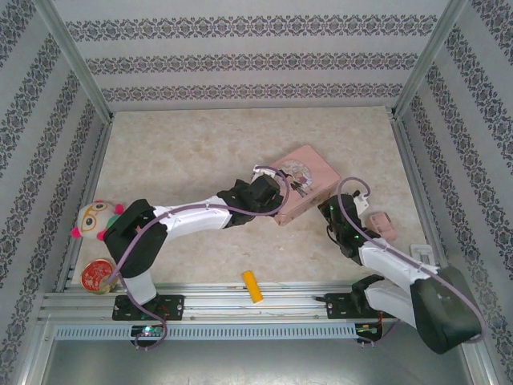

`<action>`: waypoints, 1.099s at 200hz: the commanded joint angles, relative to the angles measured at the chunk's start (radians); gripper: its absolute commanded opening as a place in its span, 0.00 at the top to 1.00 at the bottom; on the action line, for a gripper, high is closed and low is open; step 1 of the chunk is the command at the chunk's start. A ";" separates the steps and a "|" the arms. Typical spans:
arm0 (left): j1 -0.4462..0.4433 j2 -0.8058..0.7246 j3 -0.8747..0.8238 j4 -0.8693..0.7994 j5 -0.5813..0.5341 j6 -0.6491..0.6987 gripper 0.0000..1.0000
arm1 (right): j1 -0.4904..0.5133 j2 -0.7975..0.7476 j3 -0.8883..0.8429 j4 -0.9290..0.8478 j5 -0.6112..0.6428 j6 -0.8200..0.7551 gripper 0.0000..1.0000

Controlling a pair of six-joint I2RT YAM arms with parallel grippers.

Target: Unlock the padlock with the key

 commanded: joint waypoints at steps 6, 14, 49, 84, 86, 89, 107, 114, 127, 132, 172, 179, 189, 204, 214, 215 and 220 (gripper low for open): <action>0.088 -0.012 -0.066 -0.117 -0.019 0.008 0.00 | -0.008 -0.110 -0.004 -0.152 -0.030 -0.068 1.00; 0.105 -0.017 -0.069 -0.110 -0.005 0.005 0.00 | -0.009 -0.136 0.001 -0.187 -0.048 -0.087 1.00; 0.170 -0.031 -0.070 -0.084 0.036 -0.005 0.01 | -0.005 -0.176 0.060 -0.341 -0.162 -0.185 1.00; 0.208 -0.024 -0.050 -0.075 0.039 0.003 0.01 | 0.026 -0.143 0.108 -0.367 -0.306 -0.282 1.00; 0.210 -0.023 -0.050 -0.075 0.039 0.004 0.01 | 0.028 -0.140 0.111 -0.368 -0.316 -0.286 1.00; 0.215 -0.020 -0.047 -0.076 0.039 0.004 0.01 | 0.032 -0.135 0.115 -0.369 -0.328 -0.288 1.00; 0.232 -0.009 -0.036 -0.072 0.041 0.010 0.01 | 0.056 -0.104 0.133 -0.353 -0.404 -0.305 1.00; 0.237 -0.004 -0.033 -0.068 0.041 0.013 0.01 | 0.066 -0.090 0.142 -0.353 -0.430 -0.306 1.00; 0.247 0.006 -0.021 -0.065 0.045 0.018 0.01 | 0.087 -0.061 0.161 -0.352 -0.474 -0.313 1.00; 0.251 0.009 -0.017 -0.065 0.046 0.021 0.01 | 0.095 -0.050 0.170 -0.353 -0.491 -0.316 1.00; 0.268 0.017 0.016 -0.063 0.063 0.032 0.01 | 0.149 0.058 0.235 -0.342 -0.655 -0.352 1.00; 0.270 0.012 0.018 -0.062 0.065 0.031 0.01 | 0.153 0.078 0.245 -0.342 -0.690 -0.363 1.00; 0.270 0.002 0.016 -0.062 0.070 0.028 0.01 | 0.156 0.116 0.260 -0.346 -0.744 -0.385 1.00; 0.269 -0.019 0.016 -0.076 0.076 0.024 0.01 | 0.162 0.173 0.274 -0.354 -0.793 -0.408 1.00; 0.270 -0.039 0.011 -0.083 0.080 0.022 0.01 | 0.162 0.207 0.278 -0.361 -0.824 -0.427 1.00; 0.269 -0.042 0.012 -0.083 0.080 0.022 0.01 | 0.162 0.210 0.279 -0.361 -0.826 -0.428 1.00; 0.270 -0.056 0.007 -0.086 0.081 0.022 0.01 | 0.162 0.224 0.280 -0.362 -0.840 -0.438 1.00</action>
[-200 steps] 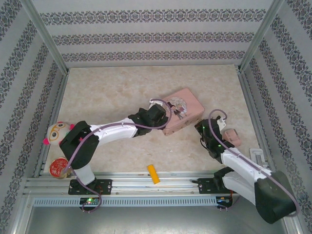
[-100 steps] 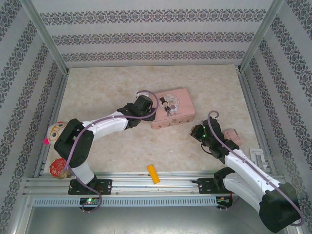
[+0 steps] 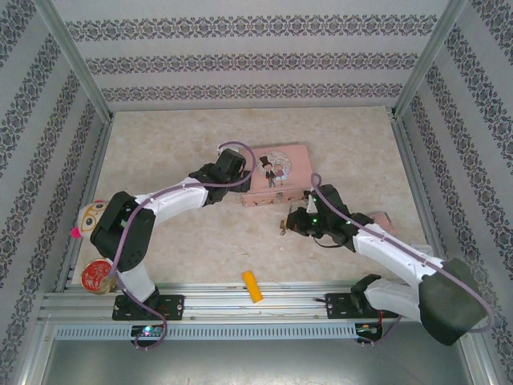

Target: Unlock the padlock with the key

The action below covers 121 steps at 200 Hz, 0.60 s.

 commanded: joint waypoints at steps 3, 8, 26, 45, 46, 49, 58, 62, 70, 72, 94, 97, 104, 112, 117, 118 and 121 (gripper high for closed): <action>0.017 -0.056 -0.001 -0.083 -0.008 0.013 0.01 | 0.009 0.066 0.031 -0.014 -0.137 -0.074 1.00; 0.017 -0.071 -0.004 -0.086 -0.008 0.011 0.01 | 0.009 0.081 0.031 -0.014 -0.148 -0.082 1.00; 0.017 -0.128 -0.025 -0.093 -0.007 0.003 0.01 | 0.009 0.129 0.035 -0.014 -0.175 -0.106 1.00; 0.017 -0.183 -0.047 -0.102 -0.004 -0.010 0.01 | 0.009 0.182 0.044 -0.012 -0.199 -0.128 1.00; 0.017 -0.185 -0.048 -0.102 -0.005 -0.011 0.01 | 0.010 0.185 0.045 -0.013 -0.200 -0.129 1.00; 0.017 -0.193 -0.052 -0.102 -0.004 -0.012 0.01 | 0.010 0.193 0.046 -0.012 -0.203 -0.131 1.00; 0.017 -0.214 -0.060 -0.105 -0.004 -0.019 0.01 | 0.010 0.220 0.054 -0.012 -0.210 -0.138 1.00; 0.017 -0.224 -0.065 -0.107 -0.003 -0.022 0.01 | 0.010 0.230 0.056 -0.011 -0.211 -0.141 1.00; 0.018 -0.241 -0.072 -0.111 -0.005 -0.026 0.01 | 0.010 0.259 0.063 -0.014 -0.212 -0.143 1.00; 0.017 -0.245 -0.074 -0.111 -0.007 -0.028 0.01 | 0.010 0.261 0.064 -0.015 -0.212 -0.144 1.00; 0.020 -0.287 -0.099 -0.116 -0.021 -0.040 0.01 | 0.010 0.318 0.079 -0.019 -0.201 -0.158 0.98; 0.020 -0.294 -0.102 -0.116 -0.023 -0.041 0.01 | 0.010 0.325 0.081 -0.021 -0.198 -0.161 0.98; 0.022 -0.307 -0.111 -0.116 -0.028 -0.044 0.01 | 0.010 0.339 0.085 -0.026 -0.189 -0.164 0.95; 0.024 -0.320 -0.121 -0.116 -0.030 -0.048 0.01 | 0.008 0.353 0.091 -0.040 -0.174 -0.169 0.92; 0.026 -0.329 -0.126 -0.116 -0.030 -0.050 0.01 | 0.006 0.361 0.095 -0.049 -0.164 -0.171 0.91; 0.027 -0.330 -0.127 -0.116 -0.030 -0.050 0.01 | 0.006 0.361 0.096 -0.051 -0.162 -0.172 0.91; 0.029 -0.336 -0.131 -0.116 -0.031 -0.050 0.01 | 0.006 0.365 0.098 -0.055 -0.156 -0.173 0.90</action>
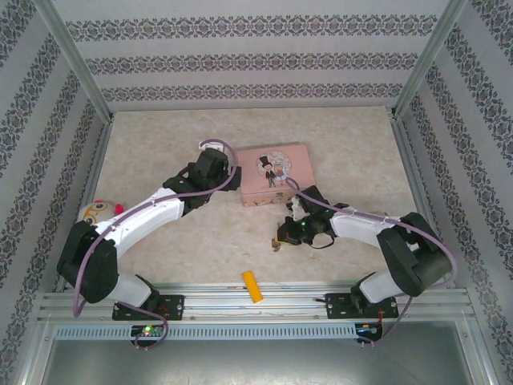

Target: Unlock the padlock with the key

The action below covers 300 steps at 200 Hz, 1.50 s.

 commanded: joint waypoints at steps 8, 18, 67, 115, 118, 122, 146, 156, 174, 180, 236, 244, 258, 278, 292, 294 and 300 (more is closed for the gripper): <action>0.026 -0.056 -0.037 -0.044 -0.026 -0.028 0.01 | 0.003 0.043 0.041 -0.057 0.045 -0.047 0.86; 0.029 -0.068 -0.044 -0.046 -0.030 -0.028 0.01 | 0.000 0.049 0.049 -0.083 0.068 -0.054 0.83; 0.046 -0.126 -0.063 -0.060 -0.050 -0.031 0.01 | -0.007 -0.039 0.094 -0.209 0.166 -0.084 0.61; 0.071 -0.227 -0.106 -0.056 -0.092 -0.016 0.01 | -0.031 -0.224 0.172 -0.394 0.287 -0.107 0.51; 0.075 -0.235 -0.109 -0.057 -0.097 -0.015 0.01 | -0.033 -0.236 0.179 -0.406 0.297 -0.110 0.50; 0.079 -0.245 -0.115 -0.058 -0.102 -0.013 0.01 | -0.035 -0.253 0.186 -0.422 0.308 -0.113 0.48; 0.109 -0.312 -0.151 -0.069 -0.134 0.000 0.01 | -0.075 -0.349 0.216 -0.485 0.367 -0.126 0.43; 0.119 -0.339 -0.168 -0.072 -0.158 0.007 0.01 | -0.098 -0.382 0.223 -0.497 0.392 -0.131 0.39; 0.132 -0.389 -0.204 -0.068 -0.206 0.025 0.01 | -0.139 -0.432 0.231 -0.505 0.452 -0.143 0.30; 0.135 -0.403 -0.217 -0.062 -0.222 0.035 0.01 | -0.152 -0.446 0.235 -0.503 0.469 -0.147 0.27; 0.179 -0.535 -0.370 0.083 -0.251 0.111 0.01 | -0.226 -0.482 0.258 -0.447 0.685 -0.206 0.02; 0.192 -0.549 -0.395 0.111 -0.241 0.118 0.01 | -0.234 -0.479 0.253 -0.426 0.707 -0.215 0.02; 0.222 -0.564 -0.431 0.167 -0.212 0.126 0.01 | -0.243 -0.478 0.237 -0.384 0.752 -0.226 0.02; 0.272 -0.557 -0.464 0.227 -0.145 0.117 0.01 | -0.249 -0.486 0.204 -0.302 0.819 -0.240 0.02; 0.317 -0.534 -0.478 0.263 -0.089 0.107 0.01 | -0.250 -0.499 0.174 -0.234 0.867 -0.262 0.02; 0.324 -0.528 -0.480 0.266 -0.083 0.106 0.01 | -0.250 -0.500 0.168 -0.224 0.874 -0.267 0.02; 0.344 -0.515 -0.485 0.281 -0.062 0.105 0.01 | -0.250 -0.508 0.151 -0.185 0.891 -0.285 0.02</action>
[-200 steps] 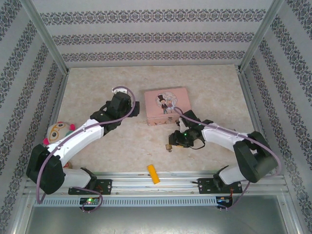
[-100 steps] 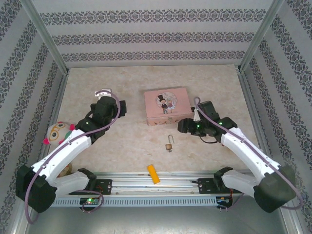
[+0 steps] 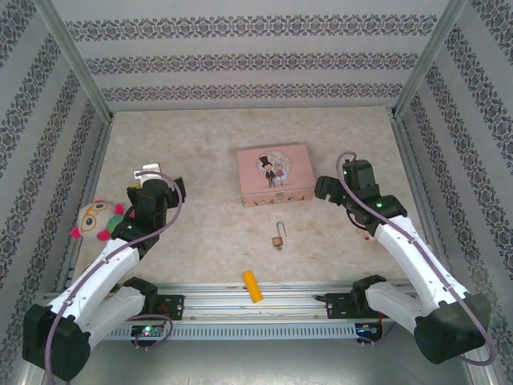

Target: Unlock the padlock with the key

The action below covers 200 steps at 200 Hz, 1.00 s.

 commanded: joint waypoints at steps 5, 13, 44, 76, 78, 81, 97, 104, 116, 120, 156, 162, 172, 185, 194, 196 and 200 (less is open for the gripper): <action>0.085 0.044 -0.025 0.143 0.108 0.012 0.01 | -0.012 -0.037 -0.074 0.181 0.143 -0.084 0.02; 0.105 0.066 -0.038 0.178 0.122 0.025 0.01 | -0.011 -0.052 -0.117 0.264 0.151 -0.137 0.02; 0.185 0.141 -0.083 0.276 0.166 0.051 0.01 | -0.013 -0.113 -0.270 0.550 0.208 -0.255 0.02; 0.226 0.180 -0.142 0.410 0.195 0.105 0.01 | -0.022 -0.143 -0.374 0.735 0.249 -0.356 0.02; 0.228 0.182 -0.144 0.415 0.195 0.109 0.01 | -0.023 -0.144 -0.377 0.742 0.250 -0.359 0.02; 0.230 0.186 -0.149 0.427 0.193 0.115 0.01 | -0.026 -0.143 -0.382 0.750 0.251 -0.365 0.02; 0.241 0.215 -0.165 0.487 0.193 0.146 0.01 | -0.043 -0.132 -0.395 0.778 0.238 -0.391 0.02; 0.244 0.231 -0.171 0.519 0.196 0.161 0.01 | -0.052 -0.123 -0.396 0.784 0.233 -0.400 0.02; 0.249 0.258 -0.185 0.582 0.209 0.194 0.01 | -0.062 -0.109 -0.397 0.796 0.221 -0.413 0.02; 0.249 0.267 -0.193 0.610 0.214 0.204 0.01 | -0.064 -0.105 -0.399 0.802 0.219 -0.417 0.02; 0.256 0.348 -0.233 0.793 0.247 0.245 0.01 | -0.077 -0.090 -0.419 0.867 0.217 -0.447 0.02; 0.257 0.362 -0.236 0.818 0.261 0.246 0.01 | -0.080 -0.092 -0.423 0.877 0.218 -0.447 0.02; 0.261 0.385 -0.241 0.861 0.283 0.246 0.01 | -0.085 -0.095 -0.431 0.891 0.216 -0.449 0.02; 0.266 0.421 -0.248 0.922 0.328 0.261 0.01 | -0.092 -0.098 -0.443 0.910 0.209 -0.452 0.02; 0.266 0.450 -0.250 0.963 0.350 0.277 0.01 | -0.100 -0.094 -0.456 0.934 0.203 -0.454 0.02; 0.267 0.456 -0.250 0.972 0.354 0.278 0.01 | -0.100 -0.093 -0.459 0.939 0.202 -0.454 0.02; 0.269 0.468 -0.249 0.979 0.363 0.279 0.01 | -0.102 -0.091 -0.464 0.950 0.200 -0.457 0.02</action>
